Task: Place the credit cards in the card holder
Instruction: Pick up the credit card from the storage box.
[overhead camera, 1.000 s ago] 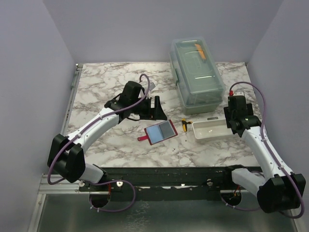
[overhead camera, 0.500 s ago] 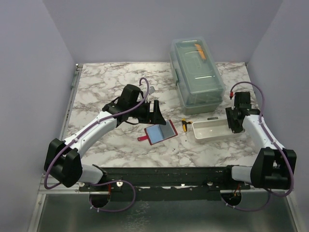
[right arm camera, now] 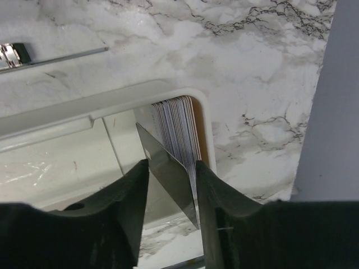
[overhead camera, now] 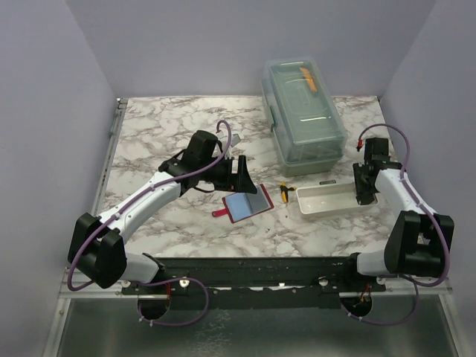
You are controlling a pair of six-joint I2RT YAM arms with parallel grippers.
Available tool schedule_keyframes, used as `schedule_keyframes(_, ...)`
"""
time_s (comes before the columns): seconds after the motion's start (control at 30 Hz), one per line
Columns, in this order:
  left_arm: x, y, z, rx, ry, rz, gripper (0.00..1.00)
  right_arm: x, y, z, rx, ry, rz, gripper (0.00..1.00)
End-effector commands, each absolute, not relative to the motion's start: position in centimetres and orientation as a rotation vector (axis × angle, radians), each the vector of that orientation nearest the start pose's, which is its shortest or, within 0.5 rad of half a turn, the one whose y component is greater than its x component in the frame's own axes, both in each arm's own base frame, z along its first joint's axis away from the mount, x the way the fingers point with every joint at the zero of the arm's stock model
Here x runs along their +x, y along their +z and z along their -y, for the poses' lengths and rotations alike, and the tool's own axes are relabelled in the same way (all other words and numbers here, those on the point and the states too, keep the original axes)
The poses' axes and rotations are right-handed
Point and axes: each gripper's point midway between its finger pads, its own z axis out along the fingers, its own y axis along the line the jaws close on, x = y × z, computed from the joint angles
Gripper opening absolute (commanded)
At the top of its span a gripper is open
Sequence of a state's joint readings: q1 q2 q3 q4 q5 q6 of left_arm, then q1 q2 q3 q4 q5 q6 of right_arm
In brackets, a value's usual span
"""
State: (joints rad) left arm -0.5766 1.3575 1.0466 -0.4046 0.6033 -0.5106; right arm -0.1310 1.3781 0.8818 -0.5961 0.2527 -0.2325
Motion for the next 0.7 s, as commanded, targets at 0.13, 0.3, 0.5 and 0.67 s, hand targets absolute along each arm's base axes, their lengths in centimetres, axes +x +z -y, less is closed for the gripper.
schedule_keyframes(0.13, 22.0, 19.6, 29.0, 0.488, -1.260, -2.387, 0.81, 28.0, 8.2, 9.2, -0.016, -0.414, -2.690, 0.26)
schedule_keyframes(0.3, 22.0, 19.4, 29.0, 0.488, -1.258, -2.394, 0.82, 27.7, 8.6, 8.1, -0.061, -0.335, -2.701, 0.08)
schedule_keyframes(0.5, 22.4, 18.9, 28.8, 0.476, -1.233, -2.400, 0.82, 27.5, 10.2, 7.3, -0.044, -0.279, -2.671, 0.00)
schedule_keyframes(0.67, 23.7, 18.6, 27.8, 0.411, -1.223, -2.404, 0.82, 27.6, 14.2, 8.4, 0.070, -0.370, -2.527, 0.00)
